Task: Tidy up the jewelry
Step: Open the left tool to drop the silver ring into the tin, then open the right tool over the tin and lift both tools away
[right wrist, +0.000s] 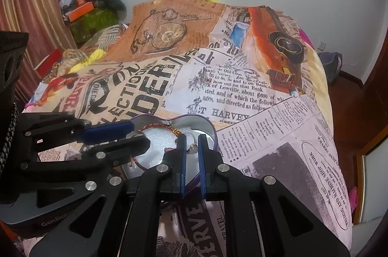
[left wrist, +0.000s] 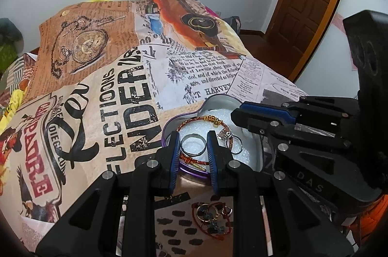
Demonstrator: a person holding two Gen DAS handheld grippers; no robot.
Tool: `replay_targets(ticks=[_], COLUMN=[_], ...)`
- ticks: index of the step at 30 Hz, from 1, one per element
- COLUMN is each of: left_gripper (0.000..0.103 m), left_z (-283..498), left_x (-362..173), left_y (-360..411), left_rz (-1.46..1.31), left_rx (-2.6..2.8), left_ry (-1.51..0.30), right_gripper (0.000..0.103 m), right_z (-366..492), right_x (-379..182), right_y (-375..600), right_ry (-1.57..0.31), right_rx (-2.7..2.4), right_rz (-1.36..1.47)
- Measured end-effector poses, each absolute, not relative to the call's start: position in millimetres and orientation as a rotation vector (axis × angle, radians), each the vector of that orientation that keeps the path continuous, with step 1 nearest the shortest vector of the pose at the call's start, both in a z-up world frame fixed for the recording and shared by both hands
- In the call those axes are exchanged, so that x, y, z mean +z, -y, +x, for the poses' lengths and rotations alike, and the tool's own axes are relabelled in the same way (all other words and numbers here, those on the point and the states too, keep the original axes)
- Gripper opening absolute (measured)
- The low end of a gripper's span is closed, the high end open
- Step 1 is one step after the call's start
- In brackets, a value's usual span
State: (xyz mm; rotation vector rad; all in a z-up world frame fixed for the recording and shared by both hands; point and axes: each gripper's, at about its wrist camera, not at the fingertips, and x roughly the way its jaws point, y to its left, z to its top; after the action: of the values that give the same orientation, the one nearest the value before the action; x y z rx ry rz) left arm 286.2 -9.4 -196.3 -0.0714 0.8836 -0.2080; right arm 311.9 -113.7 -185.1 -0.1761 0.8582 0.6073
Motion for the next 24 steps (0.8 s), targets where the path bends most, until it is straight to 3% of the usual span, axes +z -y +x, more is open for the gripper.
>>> replay_targets(ticks=[24], left_gripper=[0.022], left_z=[249], left_x=[-149], left_y=[2], left_rz=[-0.062], left_rx=[-0.183], left_ry=[-0.804], right_gripper=[0.011], right_z=[285], right_x=[-147], right_y=[120], right_ry=[-0.826], right_rx=[0.595], right_rz=[-0.164])
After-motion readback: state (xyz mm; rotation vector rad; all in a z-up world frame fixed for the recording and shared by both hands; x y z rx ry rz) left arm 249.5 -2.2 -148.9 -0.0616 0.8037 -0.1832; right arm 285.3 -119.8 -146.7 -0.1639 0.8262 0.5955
